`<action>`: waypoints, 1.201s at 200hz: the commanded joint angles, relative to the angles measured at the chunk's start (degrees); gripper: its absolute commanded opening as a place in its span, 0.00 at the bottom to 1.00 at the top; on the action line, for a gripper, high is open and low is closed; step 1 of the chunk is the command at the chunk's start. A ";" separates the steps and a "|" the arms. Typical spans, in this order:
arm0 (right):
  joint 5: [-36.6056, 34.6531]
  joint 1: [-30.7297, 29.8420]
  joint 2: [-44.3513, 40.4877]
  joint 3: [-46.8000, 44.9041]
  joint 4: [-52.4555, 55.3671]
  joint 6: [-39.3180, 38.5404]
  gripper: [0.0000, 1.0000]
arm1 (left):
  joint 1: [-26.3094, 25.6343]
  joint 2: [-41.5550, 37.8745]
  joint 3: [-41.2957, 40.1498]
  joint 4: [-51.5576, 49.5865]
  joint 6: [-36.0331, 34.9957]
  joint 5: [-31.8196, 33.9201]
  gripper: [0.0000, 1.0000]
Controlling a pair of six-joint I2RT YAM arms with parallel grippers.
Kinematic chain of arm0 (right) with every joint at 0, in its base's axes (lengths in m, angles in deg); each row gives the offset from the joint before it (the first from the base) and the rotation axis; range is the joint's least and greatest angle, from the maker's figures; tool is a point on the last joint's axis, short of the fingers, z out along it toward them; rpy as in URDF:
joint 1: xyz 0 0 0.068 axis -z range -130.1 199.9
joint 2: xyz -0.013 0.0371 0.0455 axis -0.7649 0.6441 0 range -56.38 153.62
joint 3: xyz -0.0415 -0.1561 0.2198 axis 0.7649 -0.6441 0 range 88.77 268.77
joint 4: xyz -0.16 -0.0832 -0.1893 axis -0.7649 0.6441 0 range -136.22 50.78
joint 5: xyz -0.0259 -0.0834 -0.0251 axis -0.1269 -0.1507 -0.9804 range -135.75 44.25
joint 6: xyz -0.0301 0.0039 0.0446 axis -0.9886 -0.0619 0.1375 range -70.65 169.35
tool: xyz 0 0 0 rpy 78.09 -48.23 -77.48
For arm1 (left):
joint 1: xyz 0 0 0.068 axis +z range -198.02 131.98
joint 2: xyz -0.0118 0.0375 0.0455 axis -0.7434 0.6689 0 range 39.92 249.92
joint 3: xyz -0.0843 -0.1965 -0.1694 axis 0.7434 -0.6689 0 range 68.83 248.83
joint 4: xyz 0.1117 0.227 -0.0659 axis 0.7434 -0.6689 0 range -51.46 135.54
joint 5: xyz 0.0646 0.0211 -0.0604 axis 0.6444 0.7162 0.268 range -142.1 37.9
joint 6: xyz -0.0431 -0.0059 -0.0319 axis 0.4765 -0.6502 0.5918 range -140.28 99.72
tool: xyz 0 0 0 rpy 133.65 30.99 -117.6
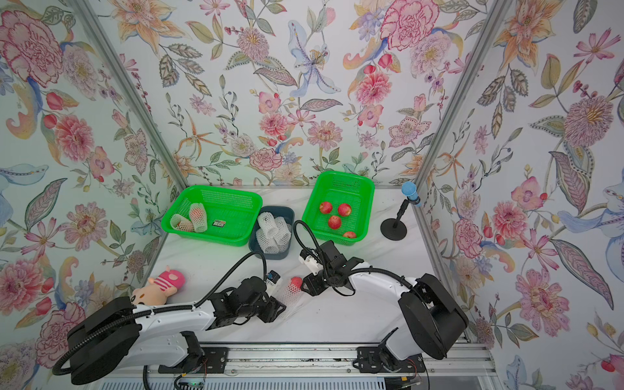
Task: Remove foam nets from apples
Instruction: Remove the foam net from the apple.
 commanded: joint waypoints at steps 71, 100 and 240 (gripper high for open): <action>-0.34 -2.06 4.28 2.44 -6.52 0.31 0.75 | -0.34 4.40 2.09 -0.97 -2.01 0.41 0.45; -0.06 -1.95 8.78 4.30 -8.62 0.27 0.76 | -0.38 4.77 1.94 -0.66 -1.89 -0.03 0.21; -4.42 1.99 11.95 1.83 -15.52 3.08 0.75 | -0.38 1.86 3.29 -5.34 -3.11 0.75 0.00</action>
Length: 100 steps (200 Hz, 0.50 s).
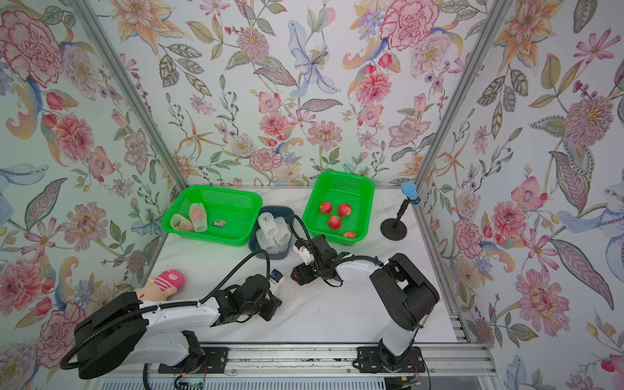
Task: Remove foam nets from apples
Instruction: Remove the foam net from the apple.
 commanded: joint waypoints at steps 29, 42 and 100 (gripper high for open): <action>-0.19 1.77 -2.98 -3.71 -2.08 0.22 0.74 | -0.28 0.46 1.46 -2.75 -1.45 -0.84 0.00; -0.12 1.75 -2.94 -3.53 -2.04 0.04 0.72 | -0.29 0.99 1.77 -2.63 -1.51 -0.95 0.00; -0.81 2.02 -0.76 -0.29 -1.80 -1.32 0.73 | -0.34 1.91 2.36 -2.61 -1.62 -1.29 0.14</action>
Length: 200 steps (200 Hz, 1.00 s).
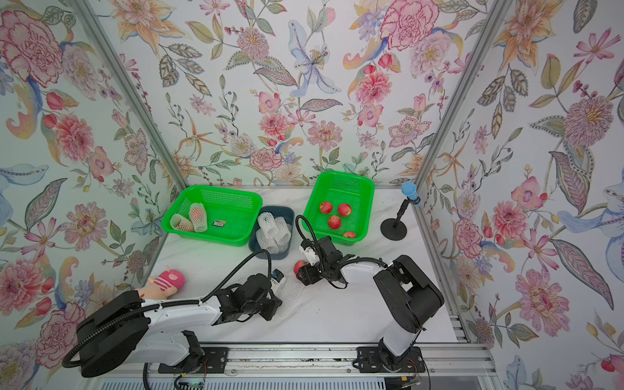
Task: Remove foam nets from apples
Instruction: Remove the foam net from the apple, then pick up the apple from the center of the board.
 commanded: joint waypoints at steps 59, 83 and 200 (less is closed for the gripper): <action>0.65 0.38 4.14 7.17 0.03 -2.34 0.70 | -0.27 0.57 1.06 -1.40 -0.41 -0.81 0.40; 0.92 0.26 5.33 8.83 0.74 -2.64 0.67 | -0.24 0.74 1.35 -1.54 -0.59 -0.54 0.52; -0.41 2.25 -2.95 9.19 6.06 -4.70 0.43 | -0.24 3.91 2.49 0.26 -1.26 -1.76 0.23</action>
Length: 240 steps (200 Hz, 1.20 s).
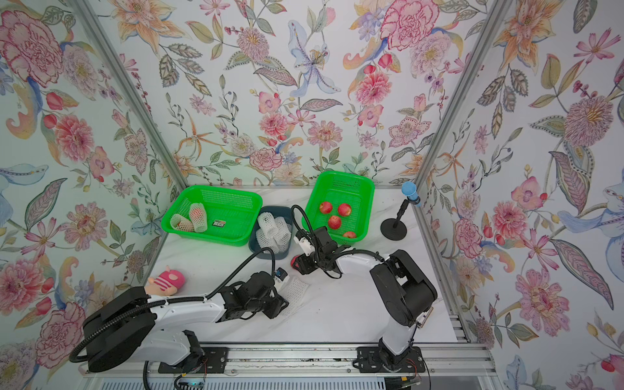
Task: Remove foam nets from apples
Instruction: Pick up the apple from the center of the board, then place the apple in the basket.
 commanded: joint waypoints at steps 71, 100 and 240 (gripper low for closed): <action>0.77 13.82 -11.75 2.79 6.23 -1.03 0.43 | -0.26 1.66 0.59 -0.44 -0.51 -1.21 0.00; 0.66 19.75 -8.48 7.46 7.11 -0.44 0.43 | -0.28 0.90 0.68 -0.81 -0.58 -0.90 0.00; -18.09 25.19 9.53 22.20 13.11 2.48 0.48 | 0.00 -11.59 14.84 -22.99 -0.85 14.80 0.00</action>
